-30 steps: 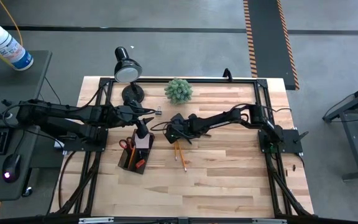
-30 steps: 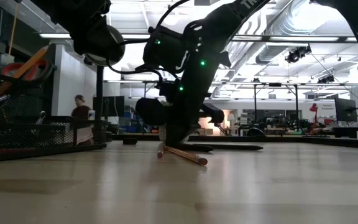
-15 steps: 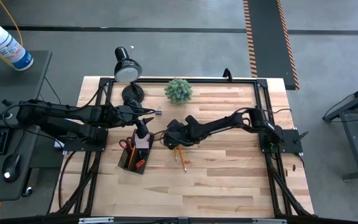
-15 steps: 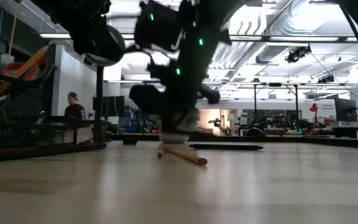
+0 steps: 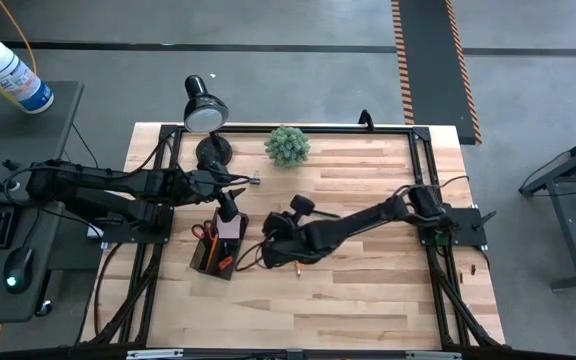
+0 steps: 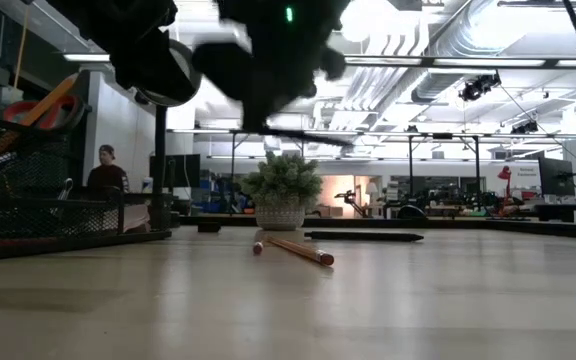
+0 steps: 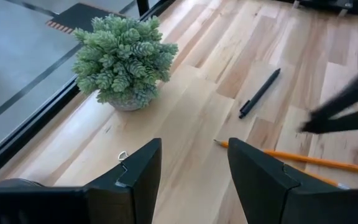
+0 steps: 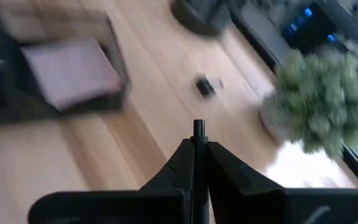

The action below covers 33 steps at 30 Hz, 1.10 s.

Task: Pick and place office supplies into organizer
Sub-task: Put the left black pen into the desk organizer

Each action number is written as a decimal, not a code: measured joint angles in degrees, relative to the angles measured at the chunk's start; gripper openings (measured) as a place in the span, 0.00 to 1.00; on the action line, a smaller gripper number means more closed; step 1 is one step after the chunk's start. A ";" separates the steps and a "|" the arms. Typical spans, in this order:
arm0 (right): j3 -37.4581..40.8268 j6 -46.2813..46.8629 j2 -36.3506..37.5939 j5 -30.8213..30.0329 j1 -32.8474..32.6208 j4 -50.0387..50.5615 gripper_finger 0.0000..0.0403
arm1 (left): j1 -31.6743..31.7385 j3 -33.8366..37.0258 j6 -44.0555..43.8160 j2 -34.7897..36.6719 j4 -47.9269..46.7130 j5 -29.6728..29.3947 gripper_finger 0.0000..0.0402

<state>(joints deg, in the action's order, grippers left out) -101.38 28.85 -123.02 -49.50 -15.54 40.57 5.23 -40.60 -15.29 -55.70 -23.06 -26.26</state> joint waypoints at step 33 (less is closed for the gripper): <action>19.91 -34.64 3.30 58.01 4.34 -91.41 0.04 | -1.79 0.00 -1.65 0.00 -1.87 6.63 0.43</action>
<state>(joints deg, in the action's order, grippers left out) -81.47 -5.79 -119.72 8.50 -11.20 -50.84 3.44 -40.60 -16.94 -55.70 -24.93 -19.63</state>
